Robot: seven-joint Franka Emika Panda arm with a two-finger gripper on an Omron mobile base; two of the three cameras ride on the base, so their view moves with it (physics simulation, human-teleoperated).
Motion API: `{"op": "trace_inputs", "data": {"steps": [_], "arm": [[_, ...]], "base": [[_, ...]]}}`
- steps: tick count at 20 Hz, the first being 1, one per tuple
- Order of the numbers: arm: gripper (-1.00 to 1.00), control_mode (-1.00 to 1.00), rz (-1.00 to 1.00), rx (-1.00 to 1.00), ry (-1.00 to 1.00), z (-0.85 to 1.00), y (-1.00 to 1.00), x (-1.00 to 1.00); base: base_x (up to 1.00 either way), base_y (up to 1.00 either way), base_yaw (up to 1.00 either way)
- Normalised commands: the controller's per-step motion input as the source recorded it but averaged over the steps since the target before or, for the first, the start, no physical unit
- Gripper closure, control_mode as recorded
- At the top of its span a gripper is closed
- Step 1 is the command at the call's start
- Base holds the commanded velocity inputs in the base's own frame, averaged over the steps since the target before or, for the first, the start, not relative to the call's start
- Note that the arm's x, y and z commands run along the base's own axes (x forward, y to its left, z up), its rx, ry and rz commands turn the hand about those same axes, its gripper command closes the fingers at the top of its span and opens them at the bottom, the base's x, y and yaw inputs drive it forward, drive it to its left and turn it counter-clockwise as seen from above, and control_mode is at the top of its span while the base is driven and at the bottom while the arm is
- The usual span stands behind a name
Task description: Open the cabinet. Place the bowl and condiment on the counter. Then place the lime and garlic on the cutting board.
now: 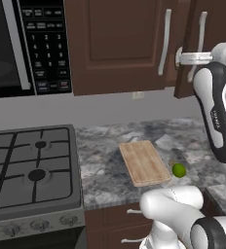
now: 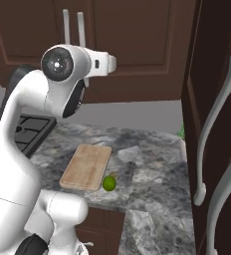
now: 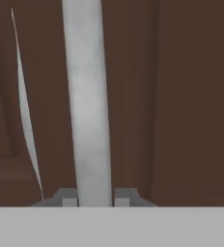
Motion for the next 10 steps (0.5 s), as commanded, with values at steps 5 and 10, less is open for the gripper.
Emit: {"op": "trace_inputs", "data": {"steps": [5,10], "arm": [[1.0,-1.0,0.0,0.05,0.0,0.28,-0.41,-0.57],[1.0,-1.0,0.0,0.04,0.0,0.3,-0.43,-0.56]], "base": [[0.0,0.0,0.0],[0.0,0.0,0.0]]}}
